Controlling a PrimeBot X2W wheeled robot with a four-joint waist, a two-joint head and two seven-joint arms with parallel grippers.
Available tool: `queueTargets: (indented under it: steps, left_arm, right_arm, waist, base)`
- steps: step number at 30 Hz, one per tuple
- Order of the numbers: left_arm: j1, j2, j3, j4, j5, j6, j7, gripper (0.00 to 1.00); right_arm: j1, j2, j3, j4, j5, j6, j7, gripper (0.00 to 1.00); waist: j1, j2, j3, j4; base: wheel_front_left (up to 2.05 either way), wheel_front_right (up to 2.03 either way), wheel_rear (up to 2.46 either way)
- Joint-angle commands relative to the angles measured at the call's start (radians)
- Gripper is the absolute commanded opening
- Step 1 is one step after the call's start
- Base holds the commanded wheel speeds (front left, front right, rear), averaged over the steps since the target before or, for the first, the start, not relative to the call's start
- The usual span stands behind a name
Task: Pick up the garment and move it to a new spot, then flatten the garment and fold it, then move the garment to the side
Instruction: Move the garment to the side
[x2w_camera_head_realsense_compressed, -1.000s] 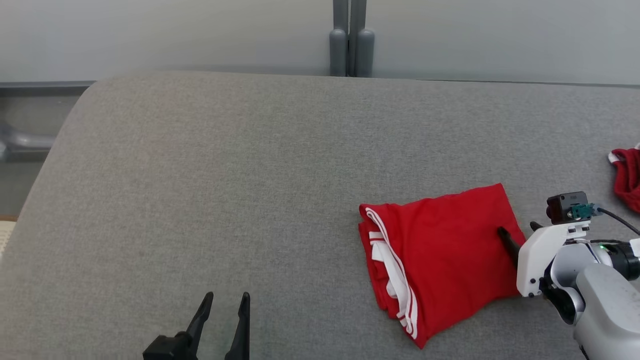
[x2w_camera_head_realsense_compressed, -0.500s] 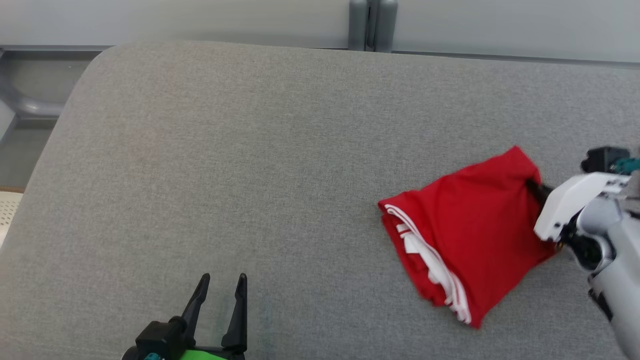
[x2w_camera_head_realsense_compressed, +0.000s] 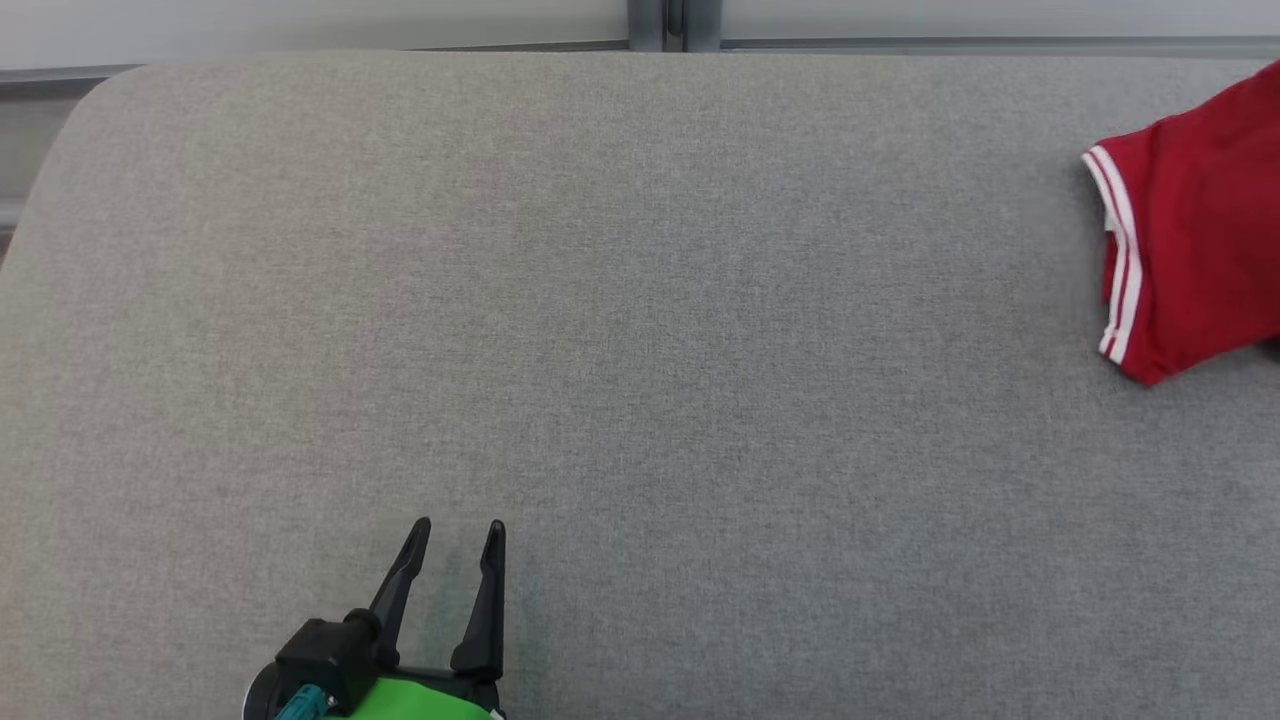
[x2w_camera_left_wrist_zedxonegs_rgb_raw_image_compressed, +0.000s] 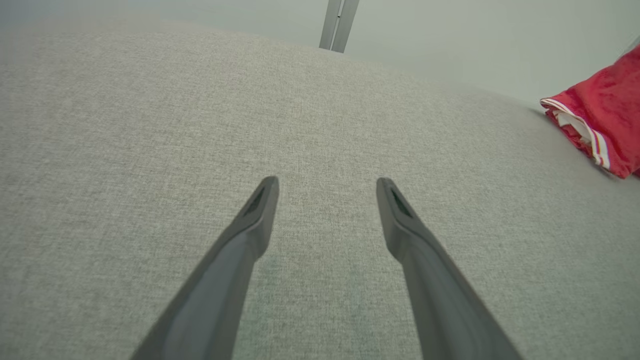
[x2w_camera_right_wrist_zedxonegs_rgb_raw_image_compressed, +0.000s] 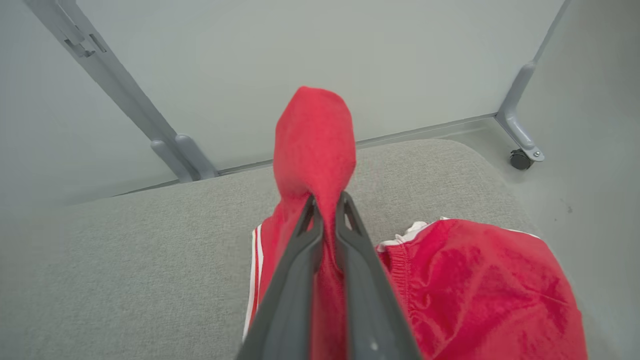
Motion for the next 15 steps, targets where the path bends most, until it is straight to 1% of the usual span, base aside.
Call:
queueTargets:
  steps: [1, 5, 8, 14, 15]
  left_arm:
    - [-0.019, 0.002, 0.003, 0.0, 0.006, -0.002, -0.002, 1.0]
    - [-0.026, 0.002, 0.018, 0.005, 0.013, -0.007, -0.002, 1.0]
    - [-0.036, 0.002, 0.023, 0.009, 0.019, -0.009, -0.002, 1.0]
    - [-0.053, 0.002, 0.026, 0.021, 0.044, -0.013, -0.002, 1.0]
    - [-0.056, 0.002, 0.027, 0.024, 0.051, -0.014, -0.002, 1.0]
  right_arm:
    - [-0.008, -0.01, -0.028, -0.014, -0.014, -0.001, 0.01, 0.0]
    - [0.021, -0.011, -0.114, -0.037, -0.051, -0.001, 0.044, 0.0]
    - [0.033, 0.009, -0.185, -0.052, -0.08, -0.001, 0.05, 0.0]
    - [0.04, 0.052, -0.292, -0.073, -0.16, -0.001, 0.055, 0.0]
    - [0.036, 0.056, -0.316, -0.074, -0.173, -0.001, 0.042, 0.02]
  waist:
    - [-0.0001, -0.0001, 0.024, -0.022]
    - [-0.0001, -0.0001, 0.046, -0.041]
    - [-0.0001, -0.0001, 0.061, -0.055]
    - [-0.0001, -0.0001, 0.087, -0.069]
    - [-0.0001, -0.0001, 0.09, -0.07]
  base:
    - [0.0, 0.0, 0.0]
    - [0.0, 0.0, 0.0]
    - [0.0, 0.0, 0.0]
    - [0.0, 0.0, 0.0]
    - [0.0, 0.0, 0.0]
